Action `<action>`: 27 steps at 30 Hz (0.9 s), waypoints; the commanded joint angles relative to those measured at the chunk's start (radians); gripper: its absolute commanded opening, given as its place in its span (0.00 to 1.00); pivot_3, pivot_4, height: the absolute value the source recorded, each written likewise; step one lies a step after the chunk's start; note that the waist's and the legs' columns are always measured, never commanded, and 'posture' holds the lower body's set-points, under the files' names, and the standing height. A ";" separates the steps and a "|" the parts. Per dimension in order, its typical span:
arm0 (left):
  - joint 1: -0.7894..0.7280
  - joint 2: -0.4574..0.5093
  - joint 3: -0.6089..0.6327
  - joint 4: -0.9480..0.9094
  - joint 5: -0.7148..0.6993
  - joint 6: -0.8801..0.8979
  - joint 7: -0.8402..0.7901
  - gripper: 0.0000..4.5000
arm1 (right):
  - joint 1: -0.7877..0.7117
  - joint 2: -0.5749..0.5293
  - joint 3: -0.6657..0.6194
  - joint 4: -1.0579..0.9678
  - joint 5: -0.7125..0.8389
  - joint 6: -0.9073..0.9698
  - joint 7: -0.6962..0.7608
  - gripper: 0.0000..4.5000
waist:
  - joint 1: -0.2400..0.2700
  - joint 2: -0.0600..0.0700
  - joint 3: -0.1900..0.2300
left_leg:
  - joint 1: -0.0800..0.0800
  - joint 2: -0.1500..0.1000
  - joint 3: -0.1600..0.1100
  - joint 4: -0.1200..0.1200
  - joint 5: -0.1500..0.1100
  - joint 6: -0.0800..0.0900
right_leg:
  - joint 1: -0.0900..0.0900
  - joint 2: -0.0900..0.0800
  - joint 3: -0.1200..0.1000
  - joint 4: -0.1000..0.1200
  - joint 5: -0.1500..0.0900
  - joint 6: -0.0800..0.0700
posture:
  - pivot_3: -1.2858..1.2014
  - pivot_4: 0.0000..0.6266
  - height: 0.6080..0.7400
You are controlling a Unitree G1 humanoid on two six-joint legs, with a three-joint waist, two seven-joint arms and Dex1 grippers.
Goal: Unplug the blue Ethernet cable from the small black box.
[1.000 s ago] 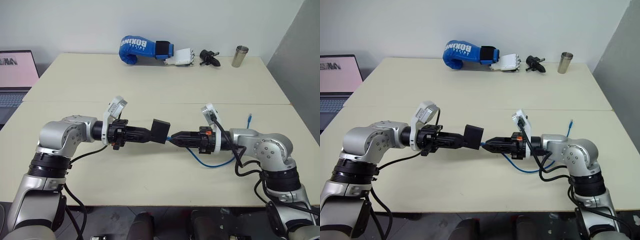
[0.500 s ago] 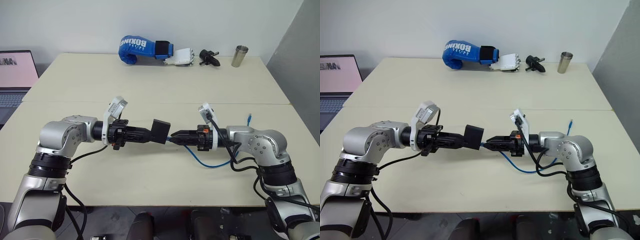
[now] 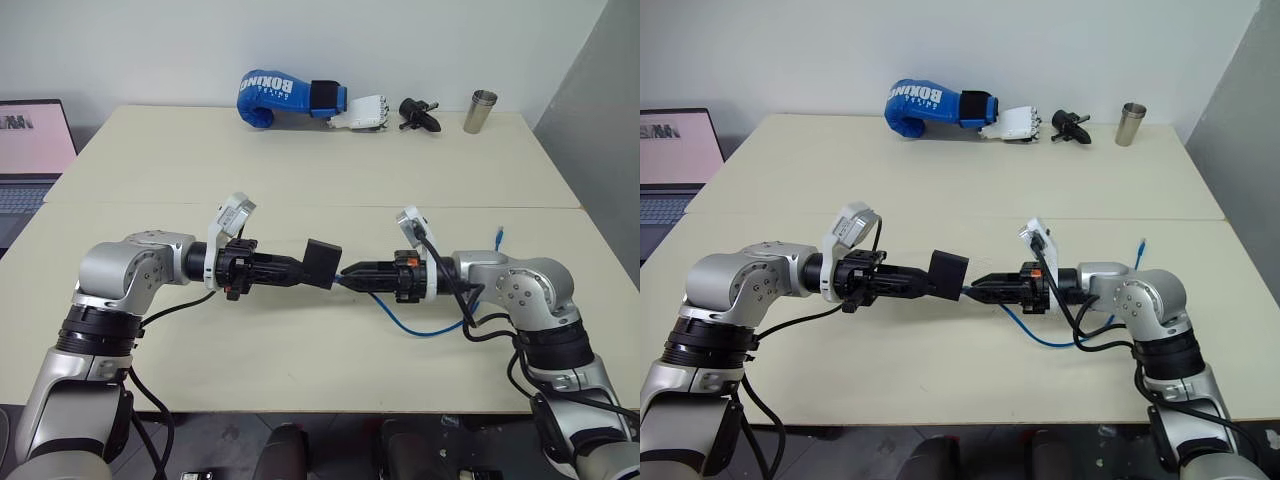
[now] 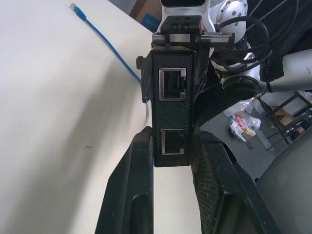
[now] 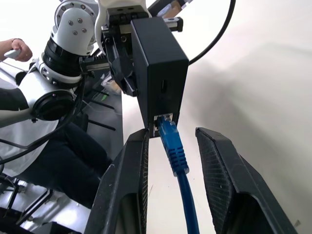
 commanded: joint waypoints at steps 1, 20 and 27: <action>-0.012 0.004 0.023 -0.029 -0.010 -0.004 0.000 0.17 | -0.022 -0.009 0.000 -0.031 0.013 0.005 0.026 0.35 | 0.000 0.000 0.000 | 0.000 0.000 0.000 0.000 0.000 0.000 | 0.000 0.000 0.000 0.000 0.000 0.000 | 0.52 0.24 1.00; -0.006 0.002 0.023 -0.037 -0.013 -0.003 0.002 0.17 | -0.043 0.004 -0.001 0.002 0.004 0.019 0.015 0.35 | 0.000 0.000 0.000 | 0.000 0.000 0.000 0.000 0.000 0.000 | 0.000 0.000 0.000 0.000 0.000 0.000 | 0.52 0.24 1.00; -0.004 0.000 0.022 -0.037 -0.012 -0.005 0.002 0.17 | -0.053 0.009 -0.004 0.016 0.002 0.027 0.011 0.35 | 0.000 0.000 0.000 | 0.000 0.000 0.000 0.000 0.000 0.000 | 0.000 0.000 0.000 0.000 0.000 0.000 | 0.52 0.24 1.00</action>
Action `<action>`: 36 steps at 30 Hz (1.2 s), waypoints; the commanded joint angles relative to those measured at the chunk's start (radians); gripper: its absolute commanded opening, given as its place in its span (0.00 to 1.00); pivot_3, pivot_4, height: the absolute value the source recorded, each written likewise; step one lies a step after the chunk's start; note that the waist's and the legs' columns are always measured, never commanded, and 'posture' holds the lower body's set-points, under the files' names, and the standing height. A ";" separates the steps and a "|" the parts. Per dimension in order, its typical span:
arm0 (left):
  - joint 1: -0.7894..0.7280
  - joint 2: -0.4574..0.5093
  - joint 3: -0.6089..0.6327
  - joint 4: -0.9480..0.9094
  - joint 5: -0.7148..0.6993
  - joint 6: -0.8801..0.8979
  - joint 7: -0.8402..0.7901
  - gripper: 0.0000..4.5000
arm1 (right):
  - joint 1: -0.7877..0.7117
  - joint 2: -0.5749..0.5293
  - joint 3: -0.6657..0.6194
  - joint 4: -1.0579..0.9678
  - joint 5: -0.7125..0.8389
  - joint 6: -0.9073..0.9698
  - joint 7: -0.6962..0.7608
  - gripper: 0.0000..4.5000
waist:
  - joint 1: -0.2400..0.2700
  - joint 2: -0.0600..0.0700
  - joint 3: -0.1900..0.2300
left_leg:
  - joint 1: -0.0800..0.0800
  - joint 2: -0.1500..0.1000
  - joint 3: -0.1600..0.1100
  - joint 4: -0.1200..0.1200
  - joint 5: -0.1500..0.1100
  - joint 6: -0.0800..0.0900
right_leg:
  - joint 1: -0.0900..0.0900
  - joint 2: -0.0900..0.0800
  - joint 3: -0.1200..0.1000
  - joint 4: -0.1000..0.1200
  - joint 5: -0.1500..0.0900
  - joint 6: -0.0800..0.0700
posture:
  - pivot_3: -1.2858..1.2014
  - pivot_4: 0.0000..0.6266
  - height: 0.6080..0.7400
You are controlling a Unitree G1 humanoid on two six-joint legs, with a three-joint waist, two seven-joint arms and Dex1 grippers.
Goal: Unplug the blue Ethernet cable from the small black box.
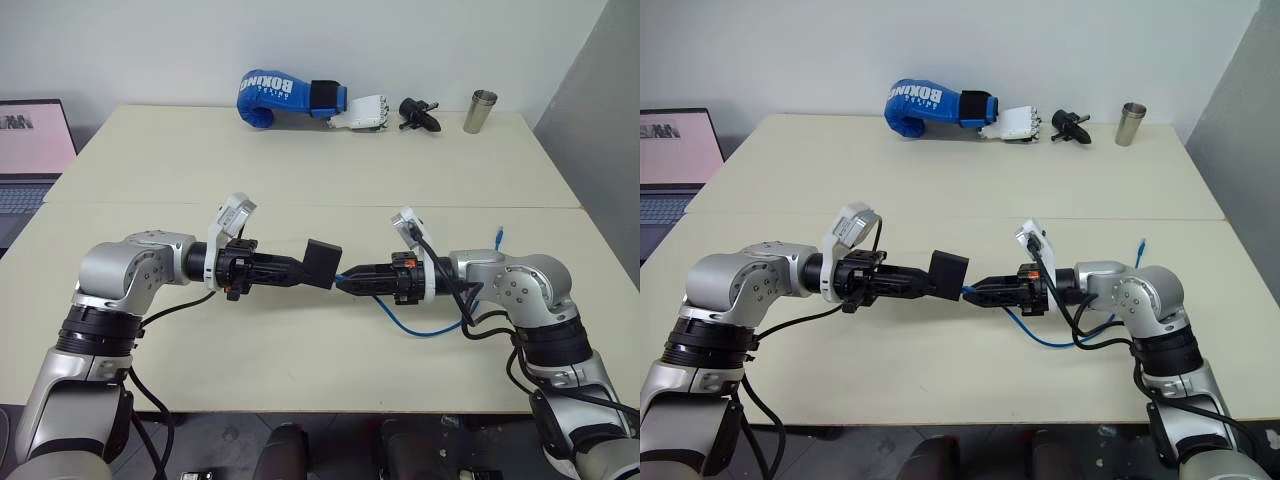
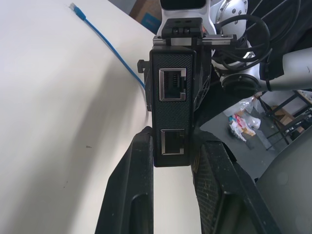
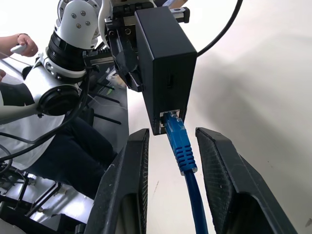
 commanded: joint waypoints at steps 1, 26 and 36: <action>-0.006 0.001 0.021 -0.035 -0.011 -0.006 0.001 0.17 | -0.026 0.004 -0.013 -0.006 0.005 0.000 0.005 0.35 | 0.000 0.000 0.000 | 0.000 0.000 0.000 0.000 0.000 0.000 | 0.000 0.000 0.000 0.000 0.000 0.000 | 0.52 0.24 1.00; -0.001 0.002 0.021 -0.043 -0.017 -0.003 0.001 0.17 | -0.032 0.011 -0.006 0.000 -0.010 0.013 0.015 0.02 | 0.000 0.000 0.000 | 0.000 0.000 0.000 0.000 0.000 0.000 | 0.000 0.000 0.000 0.000 0.000 0.000 | 0.52 0.24 1.00; -0.012 0.017 0.035 -0.025 -0.018 0.000 -0.007 0.17 | -0.017 -0.005 -0.007 -0.005 -0.013 0.031 0.021 0.02 | 0.000 0.000 0.000 | 0.000 0.000 0.000 0.000 0.000 0.000 | 0.000 0.000 0.000 0.000 0.000 0.000 | 0.52 0.24 1.00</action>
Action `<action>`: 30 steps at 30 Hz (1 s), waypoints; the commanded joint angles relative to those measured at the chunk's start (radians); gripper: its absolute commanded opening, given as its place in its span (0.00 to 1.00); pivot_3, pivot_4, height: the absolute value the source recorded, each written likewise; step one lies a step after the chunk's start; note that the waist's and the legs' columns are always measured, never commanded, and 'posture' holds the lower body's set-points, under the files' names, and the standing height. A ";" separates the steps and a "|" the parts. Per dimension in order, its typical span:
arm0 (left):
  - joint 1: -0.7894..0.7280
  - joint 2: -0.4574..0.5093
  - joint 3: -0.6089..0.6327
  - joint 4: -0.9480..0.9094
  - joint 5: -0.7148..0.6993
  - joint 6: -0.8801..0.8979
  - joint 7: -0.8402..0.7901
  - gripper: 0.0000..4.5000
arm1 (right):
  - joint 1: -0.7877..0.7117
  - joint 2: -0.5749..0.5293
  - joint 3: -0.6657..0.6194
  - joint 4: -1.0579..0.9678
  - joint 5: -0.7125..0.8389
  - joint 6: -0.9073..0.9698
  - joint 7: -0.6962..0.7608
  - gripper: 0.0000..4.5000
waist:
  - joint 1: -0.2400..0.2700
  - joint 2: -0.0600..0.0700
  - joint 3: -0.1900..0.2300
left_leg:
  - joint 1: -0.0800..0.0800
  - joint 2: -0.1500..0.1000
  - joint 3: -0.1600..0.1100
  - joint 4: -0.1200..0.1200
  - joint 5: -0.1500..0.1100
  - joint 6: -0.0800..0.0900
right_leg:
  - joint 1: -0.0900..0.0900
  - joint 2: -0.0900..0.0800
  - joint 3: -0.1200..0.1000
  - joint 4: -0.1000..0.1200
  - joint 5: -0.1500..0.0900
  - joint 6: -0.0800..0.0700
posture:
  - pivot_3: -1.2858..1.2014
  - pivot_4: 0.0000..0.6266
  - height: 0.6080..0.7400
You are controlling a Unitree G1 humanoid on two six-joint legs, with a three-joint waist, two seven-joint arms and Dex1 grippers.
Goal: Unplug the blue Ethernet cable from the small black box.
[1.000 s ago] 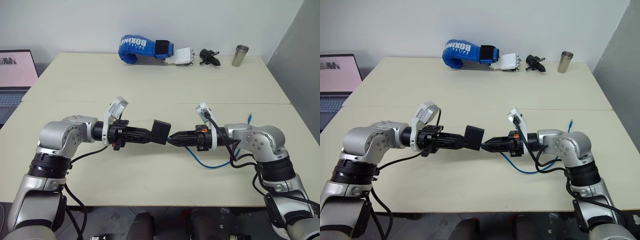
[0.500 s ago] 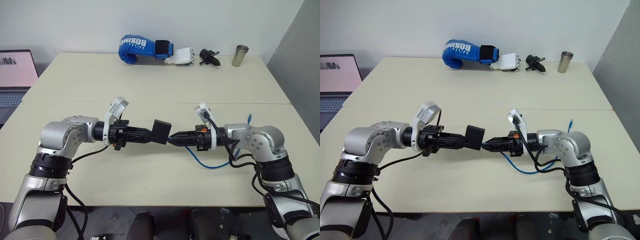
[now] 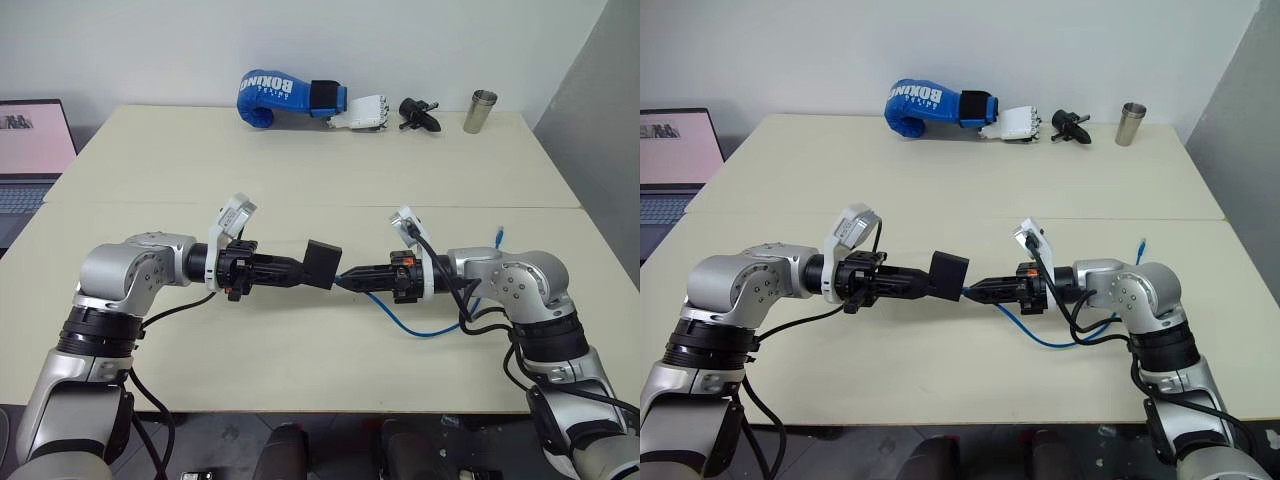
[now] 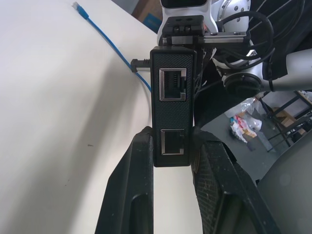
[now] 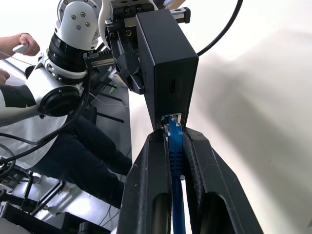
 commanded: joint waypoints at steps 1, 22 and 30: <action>-0.023 0.027 0.041 -0.014 -0.016 -0.002 -0.017 0.17 | 0.003 -0.022 -0.005 -0.022 0.002 0.014 0.002 0.02 | 0.000 0.000 0.000 | 0.000 0.000 0.000 0.000 0.000 0.000 | 0.000 0.000 0.000 0.000 0.000 0.000 | 0.52 0.24 1.00; 0.001 -0.012 0.105 0.078 0.081 -0.131 0.147 0.17 | 0.091 -0.104 -0.071 0.171 -0.390 -0.447 -0.262 0.02 | 0.001 0.000 0.000 | 0.000 0.000 0.000 0.001 0.000 0.000 | 0.000 0.000 0.000 0.000 0.000 0.000 | 0.52 0.24 1.00; 0.075 -0.074 0.097 -0.014 0.113 -0.202 0.226 0.17 | 0.067 -0.037 -0.040 0.330 -0.555 -0.576 -0.349 0.30 | -0.002 0.000 0.000 | -0.004 0.000 0.001 0.001 0.000 0.000 | -0.004 -0.001 0.001 0.001 0.000 0.000 | 0.52 0.24 1.00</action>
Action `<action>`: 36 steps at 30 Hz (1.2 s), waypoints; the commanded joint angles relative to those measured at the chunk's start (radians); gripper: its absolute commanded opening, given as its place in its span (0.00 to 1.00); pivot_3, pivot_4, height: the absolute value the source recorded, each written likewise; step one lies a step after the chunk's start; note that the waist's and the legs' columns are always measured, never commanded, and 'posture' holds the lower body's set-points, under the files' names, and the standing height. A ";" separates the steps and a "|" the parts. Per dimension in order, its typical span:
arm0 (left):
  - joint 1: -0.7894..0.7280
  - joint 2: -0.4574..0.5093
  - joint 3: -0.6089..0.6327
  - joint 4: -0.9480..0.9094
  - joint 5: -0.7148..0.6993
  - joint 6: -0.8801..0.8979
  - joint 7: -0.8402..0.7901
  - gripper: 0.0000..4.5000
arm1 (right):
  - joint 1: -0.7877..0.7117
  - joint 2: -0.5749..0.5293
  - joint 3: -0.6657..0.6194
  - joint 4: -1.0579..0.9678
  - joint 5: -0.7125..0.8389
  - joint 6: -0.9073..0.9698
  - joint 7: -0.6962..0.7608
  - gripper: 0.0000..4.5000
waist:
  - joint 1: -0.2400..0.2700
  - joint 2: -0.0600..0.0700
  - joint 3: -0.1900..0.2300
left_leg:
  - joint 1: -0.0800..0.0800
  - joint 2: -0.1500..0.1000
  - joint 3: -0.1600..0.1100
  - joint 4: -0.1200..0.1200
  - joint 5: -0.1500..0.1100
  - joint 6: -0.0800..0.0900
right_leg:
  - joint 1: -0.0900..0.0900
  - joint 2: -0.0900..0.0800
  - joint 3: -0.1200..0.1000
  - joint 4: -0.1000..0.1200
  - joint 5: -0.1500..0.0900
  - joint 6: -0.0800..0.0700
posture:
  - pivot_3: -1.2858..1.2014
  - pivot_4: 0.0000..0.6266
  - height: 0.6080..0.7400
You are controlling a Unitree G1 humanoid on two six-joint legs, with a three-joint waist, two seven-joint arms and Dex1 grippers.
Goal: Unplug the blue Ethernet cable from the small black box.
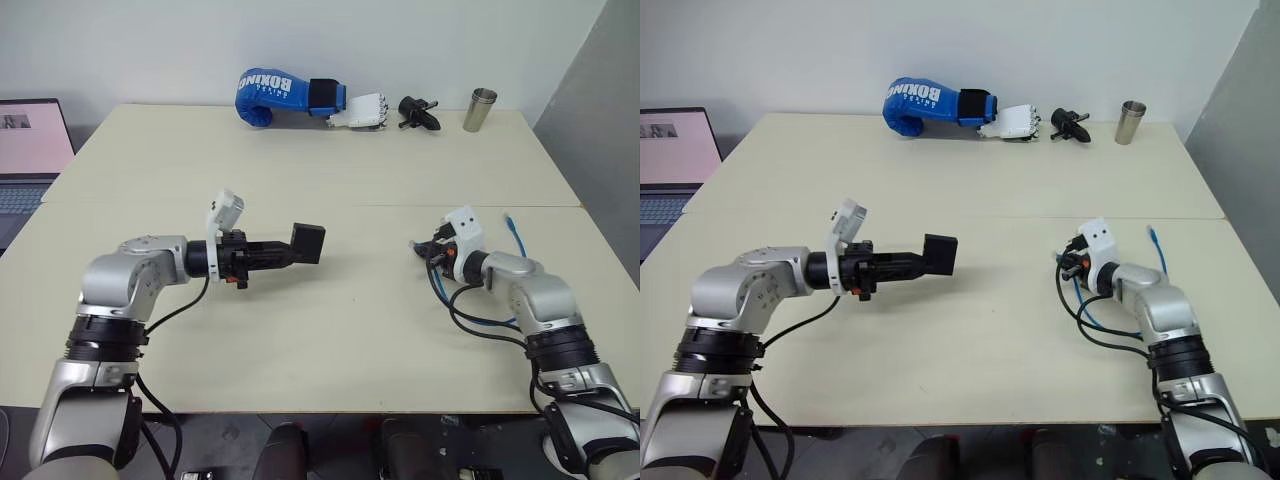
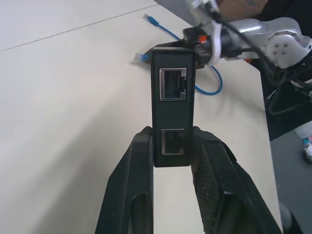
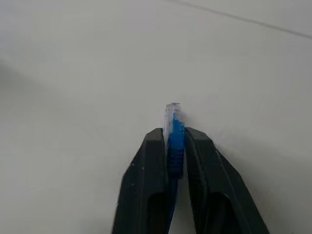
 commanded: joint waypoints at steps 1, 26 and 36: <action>0.008 -0.010 0.023 -0.057 0.006 -0.036 0.030 0.17 | -0.029 0.005 -0.019 -0.005 -0.016 -0.013 0.009 0.36 | 0.002 0.000 0.000 | 0.000 0.000 0.000 0.000 0.000 0.000 | 0.000 0.000 0.000 0.000 0.000 0.000 | 0.52 0.24 1.00; 0.010 -0.321 0.137 0.618 0.450 -0.924 0.813 0.17 | -0.090 0.135 0.179 -0.434 0.026 0.057 0.140 0.73 | 0.008 -0.001 -0.001 | -0.001 -0.002 -0.002 0.002 0.000 0.000 | 0.001 -0.002 -0.002 0.000 0.001 0.000 | 0.52 0.24 1.00; 0.026 -0.316 0.143 0.648 0.437 -0.815 0.780 0.17 | -0.127 0.147 0.181 -0.397 0.005 0.082 0.139 0.73 | 0.004 0.000 -0.001 | 0.007 -0.002 -0.001 0.001 0.000 0.000 | 0.005 -0.001 -0.001 0.006 0.001 0.000 | 0.52 0.24 1.00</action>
